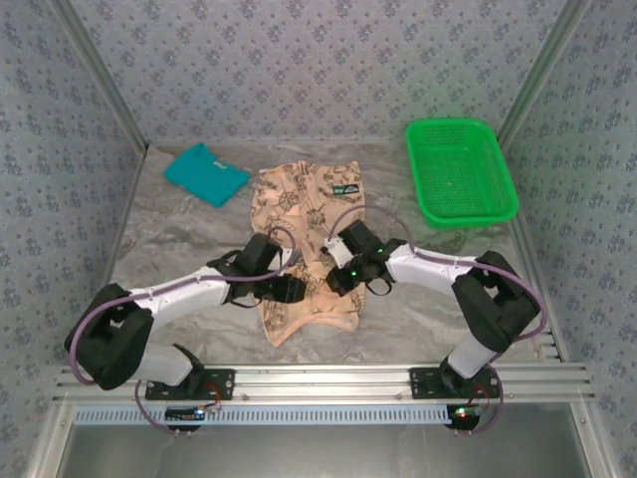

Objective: Fold the inside-out t-shirt

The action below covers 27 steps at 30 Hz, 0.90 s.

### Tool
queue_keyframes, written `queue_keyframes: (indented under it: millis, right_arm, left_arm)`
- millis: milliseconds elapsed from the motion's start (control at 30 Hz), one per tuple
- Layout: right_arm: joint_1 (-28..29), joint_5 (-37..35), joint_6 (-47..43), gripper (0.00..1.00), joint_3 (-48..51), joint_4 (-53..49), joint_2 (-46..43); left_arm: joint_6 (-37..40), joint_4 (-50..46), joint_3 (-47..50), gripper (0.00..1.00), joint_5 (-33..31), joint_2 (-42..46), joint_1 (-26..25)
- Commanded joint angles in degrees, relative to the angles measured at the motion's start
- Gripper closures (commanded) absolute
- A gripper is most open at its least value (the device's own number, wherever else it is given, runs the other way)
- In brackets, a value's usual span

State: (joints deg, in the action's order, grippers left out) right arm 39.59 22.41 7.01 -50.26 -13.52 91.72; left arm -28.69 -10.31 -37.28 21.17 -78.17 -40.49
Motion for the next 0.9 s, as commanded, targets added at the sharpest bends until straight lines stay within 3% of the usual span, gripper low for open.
queue_keyframes:
  millis: [0, 167, 333, 367, 433, 533, 700, 867]
  right_arm:
    - [-2.5, 14.2, 1.2, 1.0, 1.1, 4.1, -2.8]
    - [-3.4, 21.1, -1.6, 1.0, 0.2, 2.3, -2.6]
    - [-5.0, 22.0, -1.7, 1.0, 0.2, 2.8, -2.5]
    - [-5.4, 22.1, -1.4, 1.0, 0.2, 3.0, -2.5]
    - [-6.6, 20.8, -0.5, 1.0, 0.4, 3.3, -2.6]
    - [-8.8, 15.1, 1.8, 1.0, 0.4, 2.8, -2.7]
    - [-12.0, 0.2, 5.7, 1.0, -1.8, -1.8, 0.3]
    - [-11.3, -11.4, 9.6, 1.0, -4.5, -5.1, 6.3]
  left_arm:
    - [-4.4, 7.1, -1.0, 0.56, -0.5, -0.5, -0.8]
    - [-6.6, 11.0, -3.2, 0.44, -0.7, -3.1, -1.9]
    - [-8.2, 13.0, -5.3, 0.44, 1.8, -6.4, -2.1]
    - [-8.2, 13.3, -5.3, 0.5, 1.7, -6.6, -2.2]
    - [-7.4, 12.0, -5.5, 0.74, 0.5, -7.4, -2.1]
    - [-5.5, 10.6, -5.2, 0.94, 1.0, -8.0, -2.1]
    - [-3.0, 10.8, -2.4, 1.0, 0.7, -3.4, -2.1]
    - [-0.1, 20.4, 4.2, 0.99, 0.2, 2.3, -2.2]
